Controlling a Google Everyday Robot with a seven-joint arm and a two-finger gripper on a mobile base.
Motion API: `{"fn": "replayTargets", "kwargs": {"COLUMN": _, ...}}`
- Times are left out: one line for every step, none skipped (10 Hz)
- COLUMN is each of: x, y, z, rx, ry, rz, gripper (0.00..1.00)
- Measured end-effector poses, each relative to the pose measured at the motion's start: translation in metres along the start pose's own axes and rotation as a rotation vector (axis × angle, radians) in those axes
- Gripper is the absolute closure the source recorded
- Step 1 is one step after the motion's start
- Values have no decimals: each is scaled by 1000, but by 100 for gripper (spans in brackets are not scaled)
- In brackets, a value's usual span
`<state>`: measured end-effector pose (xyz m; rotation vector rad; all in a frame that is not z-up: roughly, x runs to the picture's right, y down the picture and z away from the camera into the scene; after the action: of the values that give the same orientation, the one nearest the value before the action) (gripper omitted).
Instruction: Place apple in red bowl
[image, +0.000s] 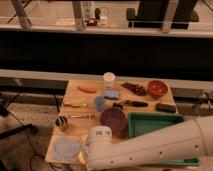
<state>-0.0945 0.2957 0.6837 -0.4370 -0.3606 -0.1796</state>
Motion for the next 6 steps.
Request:
{"fn": "replayTargets", "kwargs": {"x": 0, "y": 2, "z": 14, "rx": -18, "ry": -16, "rz": -1, "gripper": 20}}
{"fn": "replayTargets", "kwargs": {"x": 1, "y": 4, "z": 32, "rx": -40, "ry": -36, "rz": -3, "gripper": 20}}
{"fn": "replayTargets", "kwargs": {"x": 1, "y": 6, "z": 48, "rx": -62, "ry": -53, "rz": -5, "gripper": 20}}
{"fn": "replayTargets", "kwargs": {"x": 1, "y": 6, "z": 60, "rx": -82, "ry": -70, "rz": -7, "gripper": 20}}
{"fn": "replayTargets", "kwargs": {"x": 0, "y": 6, "z": 66, "rx": -93, "ry": -78, "rz": -9, "gripper": 23}}
{"fn": "replayTargets", "kwargs": {"x": 0, "y": 6, "z": 66, "rx": -97, "ry": -82, "rz": -7, "gripper": 30}}
